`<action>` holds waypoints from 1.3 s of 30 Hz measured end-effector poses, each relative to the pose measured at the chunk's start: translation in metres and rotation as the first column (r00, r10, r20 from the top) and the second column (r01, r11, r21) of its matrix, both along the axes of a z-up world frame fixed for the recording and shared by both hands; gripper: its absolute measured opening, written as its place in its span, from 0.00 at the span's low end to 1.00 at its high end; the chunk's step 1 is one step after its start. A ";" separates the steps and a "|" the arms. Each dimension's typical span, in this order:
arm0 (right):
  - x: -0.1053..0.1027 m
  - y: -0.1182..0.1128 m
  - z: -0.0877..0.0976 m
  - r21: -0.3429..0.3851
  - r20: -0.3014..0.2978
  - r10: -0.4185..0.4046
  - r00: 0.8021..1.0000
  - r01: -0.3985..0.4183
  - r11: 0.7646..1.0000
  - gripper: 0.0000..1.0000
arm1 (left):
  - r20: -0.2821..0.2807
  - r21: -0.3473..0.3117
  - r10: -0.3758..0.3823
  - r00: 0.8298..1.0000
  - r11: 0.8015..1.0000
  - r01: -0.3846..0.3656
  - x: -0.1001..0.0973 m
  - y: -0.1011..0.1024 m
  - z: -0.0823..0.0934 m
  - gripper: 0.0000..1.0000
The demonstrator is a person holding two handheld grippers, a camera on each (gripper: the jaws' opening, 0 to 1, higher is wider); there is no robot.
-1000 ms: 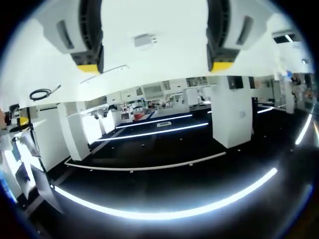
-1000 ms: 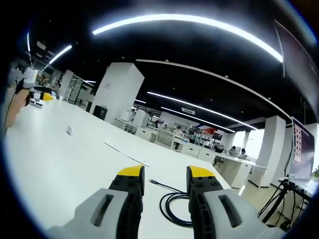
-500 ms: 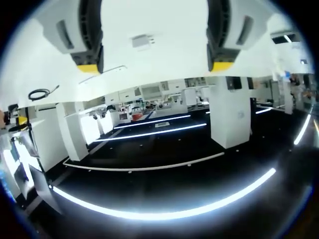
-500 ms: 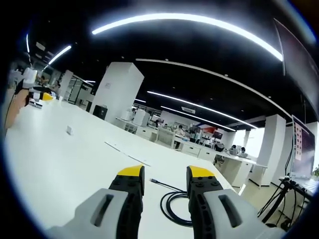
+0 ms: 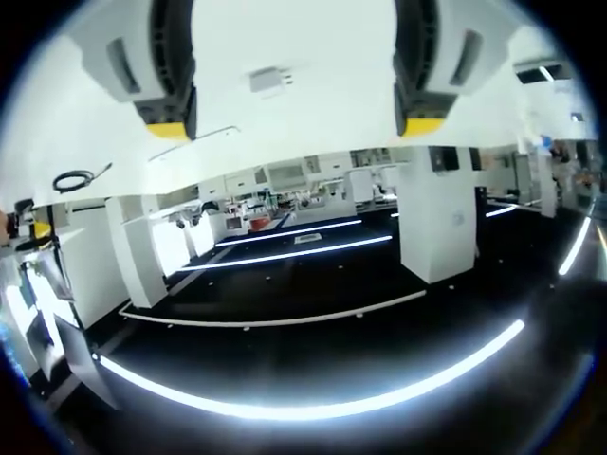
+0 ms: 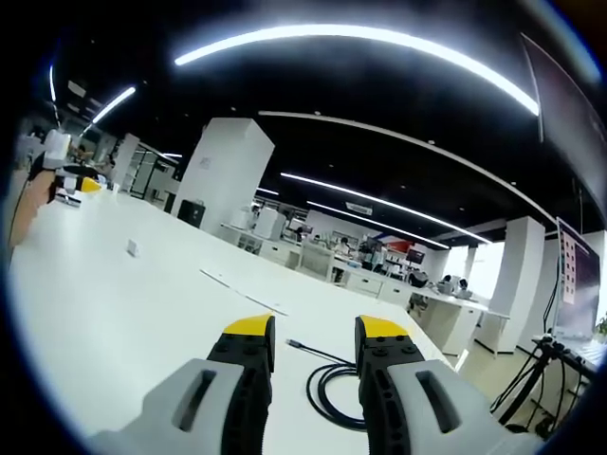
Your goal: Plug the desk Type‑C cable into the charger adapter.
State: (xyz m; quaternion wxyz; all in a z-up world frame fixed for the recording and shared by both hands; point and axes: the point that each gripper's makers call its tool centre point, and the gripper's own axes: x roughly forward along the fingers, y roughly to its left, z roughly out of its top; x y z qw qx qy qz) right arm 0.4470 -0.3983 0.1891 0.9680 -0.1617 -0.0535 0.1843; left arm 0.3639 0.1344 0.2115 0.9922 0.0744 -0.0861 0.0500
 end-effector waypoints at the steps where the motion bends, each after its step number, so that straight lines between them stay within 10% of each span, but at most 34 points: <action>1: 0.000 0.000 0.000 0.000 0.000 0.000 1.000 0.000 1.000 0.33 | -0.001 -0.001 -0.001 1.000 1.000 0.001 0.000 0.000 0.000 0.87; 39: 0.007 0.001 -0.004 0.021 -0.009 0.006 1.000 -0.006 1.000 0.33 | -0.021 -0.025 0.021 1.000 0.999 -0.021 -0.003 0.012 0.007 0.89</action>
